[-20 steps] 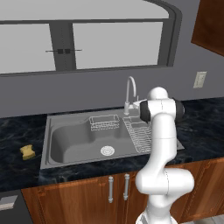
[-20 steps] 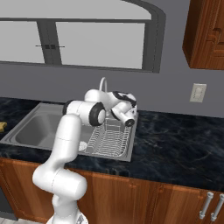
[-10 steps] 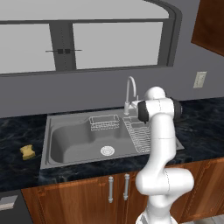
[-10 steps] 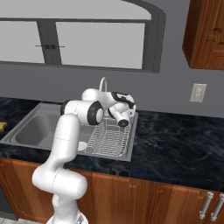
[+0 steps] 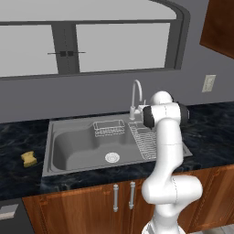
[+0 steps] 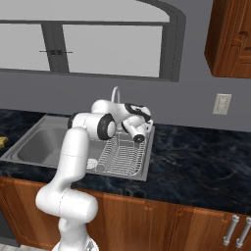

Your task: Soak the sponge with water for a few seconds and then drop it inside the sink.

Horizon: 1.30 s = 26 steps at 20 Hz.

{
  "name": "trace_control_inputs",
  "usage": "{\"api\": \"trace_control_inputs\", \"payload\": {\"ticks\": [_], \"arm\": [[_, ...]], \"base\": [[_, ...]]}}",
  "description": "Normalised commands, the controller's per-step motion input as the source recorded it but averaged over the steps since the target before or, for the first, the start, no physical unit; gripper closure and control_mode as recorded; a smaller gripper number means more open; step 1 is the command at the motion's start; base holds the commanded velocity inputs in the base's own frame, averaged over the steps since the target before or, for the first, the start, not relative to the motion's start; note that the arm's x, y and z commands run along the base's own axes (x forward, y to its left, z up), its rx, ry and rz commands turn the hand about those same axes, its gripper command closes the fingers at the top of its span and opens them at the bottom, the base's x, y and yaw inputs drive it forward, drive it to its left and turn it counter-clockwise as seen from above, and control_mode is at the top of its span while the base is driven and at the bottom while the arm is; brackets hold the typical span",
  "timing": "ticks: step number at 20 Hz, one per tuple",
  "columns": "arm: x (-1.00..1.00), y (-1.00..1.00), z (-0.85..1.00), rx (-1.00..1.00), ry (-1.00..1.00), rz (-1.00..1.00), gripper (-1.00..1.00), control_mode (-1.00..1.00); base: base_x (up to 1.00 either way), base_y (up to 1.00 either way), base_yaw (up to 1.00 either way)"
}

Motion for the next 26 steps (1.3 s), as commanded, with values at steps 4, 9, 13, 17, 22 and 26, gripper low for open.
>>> {"api": "trace_control_inputs", "payload": {"ticks": [4,9,13,17,22,26], "arm": [[0.0,-0.46,0.0,0.12,0.0,-0.01,-1.0,-1.0],[0.0,-0.5,0.0,0.12,0.0,-0.03,-1.0,-1.0],[0.0,-0.54,-0.02,0.14,0.0,-0.04,-1.0,-1.0],[0.0,-0.52,-0.04,0.16,0.0,-0.04,-1.0,-1.0],[0.0,-0.49,0.01,0.15,0.0,-0.04,-1.0,-1.0],[0.06,-0.34,0.31,0.14,0.0,-0.04,-1.0,-1.0]], "base": [[0.0,0.0,0.0],[0.0,0.0,0.0],[0.0,0.0,0.0],[0.0,0.0,0.0],[0.0,0.0,0.0],[0.0,0.0,0.0]]}}
